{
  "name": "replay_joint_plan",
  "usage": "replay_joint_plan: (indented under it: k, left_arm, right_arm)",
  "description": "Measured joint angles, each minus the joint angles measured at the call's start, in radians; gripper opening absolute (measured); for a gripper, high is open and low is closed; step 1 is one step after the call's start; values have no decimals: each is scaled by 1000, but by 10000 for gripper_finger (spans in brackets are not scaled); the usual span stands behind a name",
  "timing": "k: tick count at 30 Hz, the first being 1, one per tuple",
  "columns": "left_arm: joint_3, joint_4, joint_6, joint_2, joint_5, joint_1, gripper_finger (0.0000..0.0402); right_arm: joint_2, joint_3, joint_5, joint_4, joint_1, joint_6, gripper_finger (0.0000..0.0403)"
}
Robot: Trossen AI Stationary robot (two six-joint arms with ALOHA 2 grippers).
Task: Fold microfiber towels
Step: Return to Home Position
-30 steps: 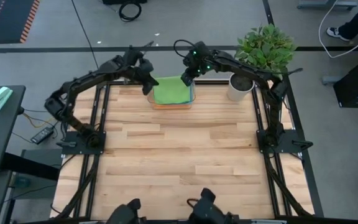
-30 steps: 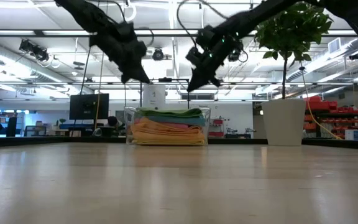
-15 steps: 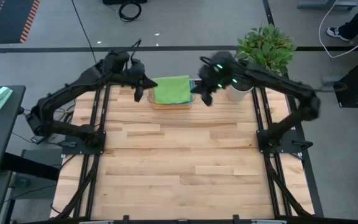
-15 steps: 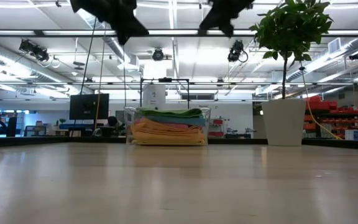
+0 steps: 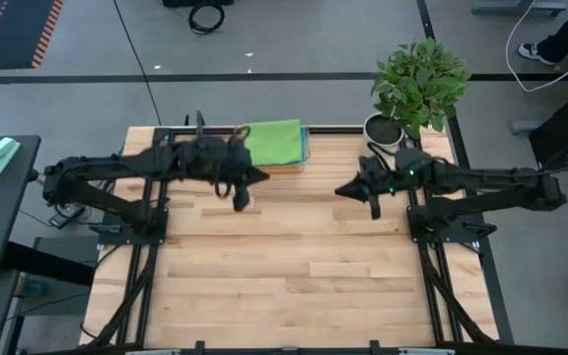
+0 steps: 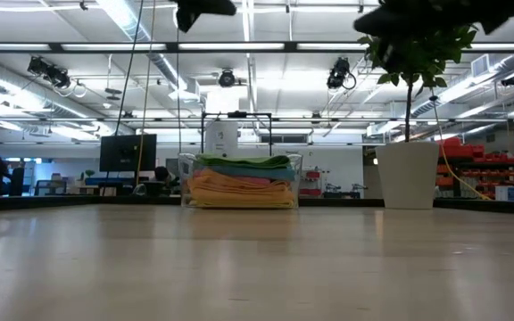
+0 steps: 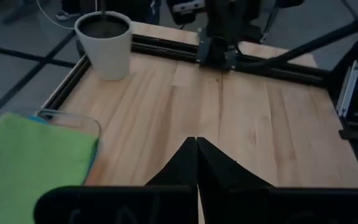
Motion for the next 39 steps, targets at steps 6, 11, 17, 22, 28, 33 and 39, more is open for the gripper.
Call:
replay_joint_plan:
  k: [6, 11, 17, 22, 28, 33, 39]
  left_arm:
    - [-206, 212, -118, -46, -143, -130, 5]
    - [-488, 465, -187, -208, -145, -131, 7]
    - [-787, 692, -239, -454, -152, -58, 5]
    - [-955, 739, -249, -611, -147, -45, 4]
    - [-1089, 749, -319, -822, -147, -50, 4]
    - [-1192, 742, -362, -1007, -148, -53, 5]
    - [-1226, 667, -368, -1129, -154, -52, 5]
  right_arm:
    - [-98, -155, 103, 68, 58, 38, 3]
    - [-99, -173, 113, 68, 64, 3, 3]
    - [-89, -174, 99, 73, 19, -97, 3]
    - [-96, -225, 44, 86, -66, -118, 3]
    - [-178, -334, -70, 81, -163, -37, 3]
    - [-354, -433, -25, 88, -171, 8, 3]
    - [-587, -570, 43, 86, -173, 78, 3]
